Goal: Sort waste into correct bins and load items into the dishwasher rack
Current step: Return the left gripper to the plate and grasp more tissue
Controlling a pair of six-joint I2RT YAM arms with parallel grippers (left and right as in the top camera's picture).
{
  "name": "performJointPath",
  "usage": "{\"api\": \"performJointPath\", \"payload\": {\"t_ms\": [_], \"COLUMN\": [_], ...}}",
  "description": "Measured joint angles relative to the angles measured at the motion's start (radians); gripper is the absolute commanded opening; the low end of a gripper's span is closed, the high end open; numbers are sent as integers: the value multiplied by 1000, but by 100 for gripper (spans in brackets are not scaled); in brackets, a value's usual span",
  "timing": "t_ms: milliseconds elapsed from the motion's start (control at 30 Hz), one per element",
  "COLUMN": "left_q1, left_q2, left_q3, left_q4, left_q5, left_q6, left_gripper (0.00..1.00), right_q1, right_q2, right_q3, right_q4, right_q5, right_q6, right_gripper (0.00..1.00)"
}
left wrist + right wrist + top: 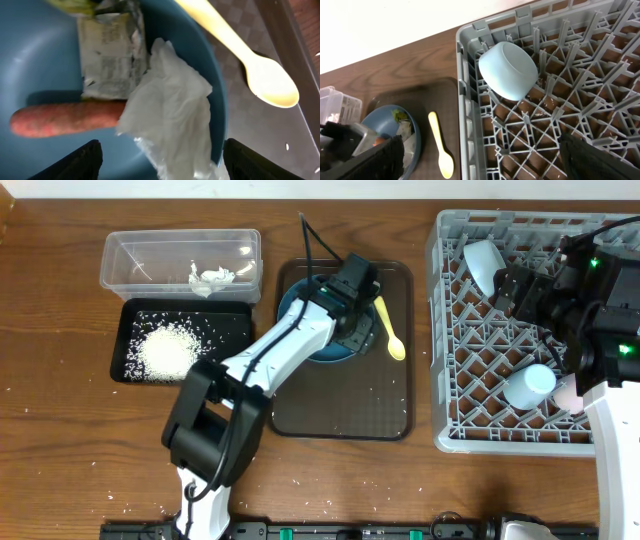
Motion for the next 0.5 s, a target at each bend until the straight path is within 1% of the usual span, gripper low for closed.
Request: {"api": "performJointPath", "payload": {"t_ms": [133, 200, 333, 367, 500], "left_q1": [-8, -8, -4, -3, -1], "left_q2": [2, 2, 2, 2, 2], "left_q3": [0, 0, 0, 0, 0], "left_q4": [14, 13, 14, 14, 13], "left_q5": [0, 0, 0, 0, 2], "left_q6": [3, 5, 3, 2, 0], "left_gripper": [78, 71, 61, 60, 59], "right_q1": [0, 0, 0, 0, 0], "right_q2": [0, 0, 0, 0, 0], "right_q3": [0, 0, 0, 0, 0], "right_q4": [0, 0, -1, -2, -3], "right_q5": [0, 0, 0, 0, 0], "right_q6": [0, 0, 0, 0, 0], "right_gripper": [97, 97, 97, 97, 97]}}
